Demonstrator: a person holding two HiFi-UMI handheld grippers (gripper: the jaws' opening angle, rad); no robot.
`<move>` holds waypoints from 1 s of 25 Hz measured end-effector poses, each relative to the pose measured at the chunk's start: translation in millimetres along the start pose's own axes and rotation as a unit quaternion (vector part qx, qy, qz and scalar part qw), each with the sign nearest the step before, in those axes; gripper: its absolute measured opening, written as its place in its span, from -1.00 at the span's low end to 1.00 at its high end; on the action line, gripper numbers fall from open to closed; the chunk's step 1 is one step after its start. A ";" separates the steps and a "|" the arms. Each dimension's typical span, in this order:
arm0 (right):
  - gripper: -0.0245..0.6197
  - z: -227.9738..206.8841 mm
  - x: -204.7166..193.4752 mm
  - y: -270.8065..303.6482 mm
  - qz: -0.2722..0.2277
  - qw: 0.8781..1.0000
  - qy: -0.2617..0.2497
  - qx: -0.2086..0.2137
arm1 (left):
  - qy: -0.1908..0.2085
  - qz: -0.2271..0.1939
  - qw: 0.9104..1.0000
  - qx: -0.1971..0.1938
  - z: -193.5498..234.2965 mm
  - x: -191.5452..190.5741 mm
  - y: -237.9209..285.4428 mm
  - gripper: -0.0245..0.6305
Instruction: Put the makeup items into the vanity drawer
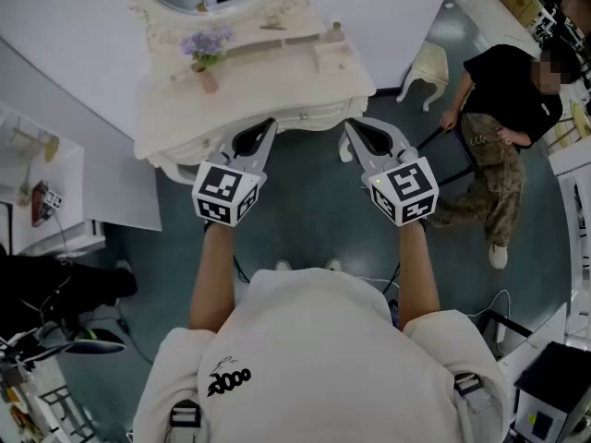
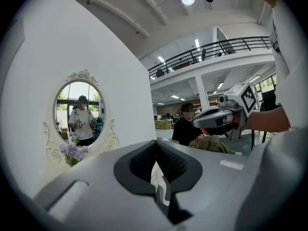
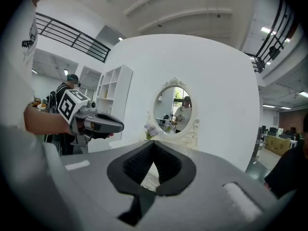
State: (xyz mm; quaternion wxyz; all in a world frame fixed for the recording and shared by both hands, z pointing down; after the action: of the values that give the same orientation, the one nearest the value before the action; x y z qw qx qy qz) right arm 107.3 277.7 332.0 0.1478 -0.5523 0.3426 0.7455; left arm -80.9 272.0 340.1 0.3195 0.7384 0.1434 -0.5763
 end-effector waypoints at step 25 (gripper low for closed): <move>-0.92 -59.2 -33.9 1.6 -0.014 0.996 0.036 0.086 | -0.021 0.033 0.998 0.052 -30.1 -2.5 48.0 -0.87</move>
State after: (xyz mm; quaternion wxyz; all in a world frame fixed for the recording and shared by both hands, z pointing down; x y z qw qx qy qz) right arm 160.9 242.0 354.7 0.1926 -0.5688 0.4031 0.6906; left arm -31.0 255.3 361.1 0.3028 0.7461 0.0822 -0.5873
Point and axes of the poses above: the fingertips, and each gripper's own axes: y forward along the fingers, z to its left, x out of its top, the point moved 5 cm from there along -y, backward along the fingers, and after that the axes turned 11 degrees about z, right-handed, at the moved point
